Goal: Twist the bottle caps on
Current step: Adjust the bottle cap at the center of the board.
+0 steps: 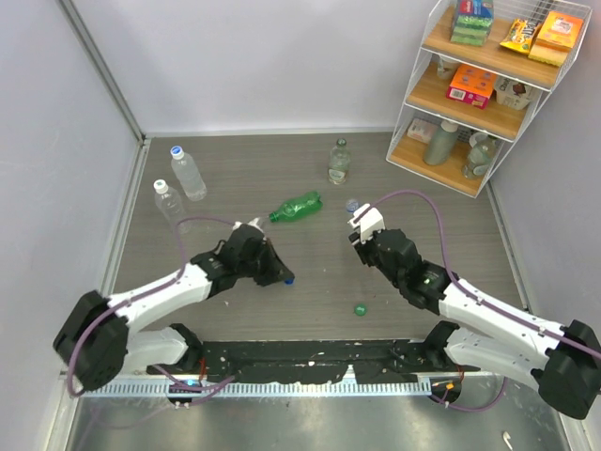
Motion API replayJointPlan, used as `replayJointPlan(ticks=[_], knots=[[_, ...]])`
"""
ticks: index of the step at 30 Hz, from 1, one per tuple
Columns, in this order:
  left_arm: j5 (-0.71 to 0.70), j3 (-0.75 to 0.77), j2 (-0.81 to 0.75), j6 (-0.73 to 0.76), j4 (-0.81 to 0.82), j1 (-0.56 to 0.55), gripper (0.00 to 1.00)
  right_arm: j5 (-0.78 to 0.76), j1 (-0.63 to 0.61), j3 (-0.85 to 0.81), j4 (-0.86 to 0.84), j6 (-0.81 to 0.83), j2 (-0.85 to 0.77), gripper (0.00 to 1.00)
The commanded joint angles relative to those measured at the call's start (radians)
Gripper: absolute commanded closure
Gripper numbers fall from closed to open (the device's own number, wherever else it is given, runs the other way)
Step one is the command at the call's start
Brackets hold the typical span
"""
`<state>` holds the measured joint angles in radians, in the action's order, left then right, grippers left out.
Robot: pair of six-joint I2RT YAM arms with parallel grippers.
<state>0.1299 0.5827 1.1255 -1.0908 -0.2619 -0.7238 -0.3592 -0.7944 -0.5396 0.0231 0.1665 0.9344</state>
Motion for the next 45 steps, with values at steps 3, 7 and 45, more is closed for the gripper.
replayJointPlan(ticks=[3,7,45], knots=[[0.257,0.069,0.262,-0.083,0.606,0.001,1.00,-0.032,0.001,0.003,-0.052,-0.021,-0.057,0.99],[0.287,0.097,0.404,-0.110,0.757,-0.006,1.00,-0.027,0.001,-0.003,-0.029,-0.028,-0.068,0.99],[-0.061,-0.228,0.160,0.043,0.293,0.066,0.57,0.025,0.001,-0.006,0.014,-0.024,-0.075,0.99]])
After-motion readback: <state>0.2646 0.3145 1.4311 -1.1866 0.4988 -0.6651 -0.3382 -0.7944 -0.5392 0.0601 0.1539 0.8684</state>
